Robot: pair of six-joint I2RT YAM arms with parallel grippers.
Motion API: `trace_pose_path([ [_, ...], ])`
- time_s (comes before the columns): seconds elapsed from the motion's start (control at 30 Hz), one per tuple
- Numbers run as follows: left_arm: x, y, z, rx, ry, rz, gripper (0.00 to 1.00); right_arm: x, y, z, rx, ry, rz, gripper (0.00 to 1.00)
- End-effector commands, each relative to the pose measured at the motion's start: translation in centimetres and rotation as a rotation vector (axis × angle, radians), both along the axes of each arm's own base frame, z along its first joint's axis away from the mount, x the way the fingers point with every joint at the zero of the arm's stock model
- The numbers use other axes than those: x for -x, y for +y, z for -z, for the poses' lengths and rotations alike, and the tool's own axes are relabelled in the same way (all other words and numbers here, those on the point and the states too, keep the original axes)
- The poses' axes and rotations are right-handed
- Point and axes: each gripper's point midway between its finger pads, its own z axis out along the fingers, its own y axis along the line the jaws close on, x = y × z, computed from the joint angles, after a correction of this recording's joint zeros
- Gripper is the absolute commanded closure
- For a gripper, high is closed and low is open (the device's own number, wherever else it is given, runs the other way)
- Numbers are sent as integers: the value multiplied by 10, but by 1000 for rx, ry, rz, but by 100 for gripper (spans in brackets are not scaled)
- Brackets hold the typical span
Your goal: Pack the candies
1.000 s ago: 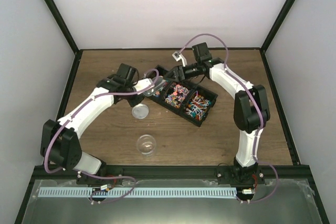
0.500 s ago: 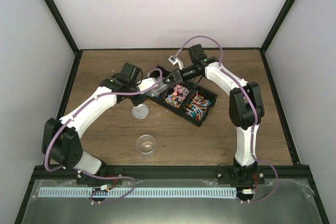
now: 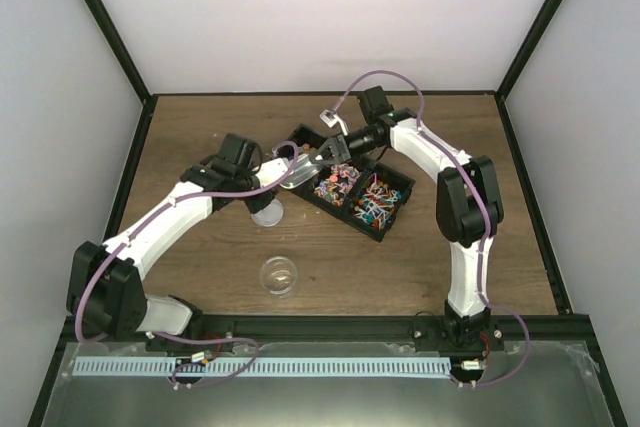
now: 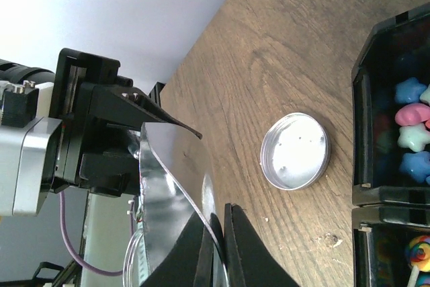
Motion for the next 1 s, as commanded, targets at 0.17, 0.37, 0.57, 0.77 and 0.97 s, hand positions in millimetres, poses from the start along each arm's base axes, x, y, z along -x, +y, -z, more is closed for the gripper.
trace_pose_path([
  [0.17,0,-8,-25,96,-85,54,78,10,1,-11,-22,-2,-27,99],
  [0.37,9,-14,-37,152,-127,99,74,11,1,-9,-30,0,-37,99],
  [0.57,15,-10,-31,153,-111,116,83,14,0,-9,-39,3,-49,99],
  [0.77,14,-7,-28,142,-114,114,85,18,1,-11,-64,13,-69,99],
  [0.97,14,-5,-34,163,-119,95,96,17,1,-10,-58,3,-66,63],
])
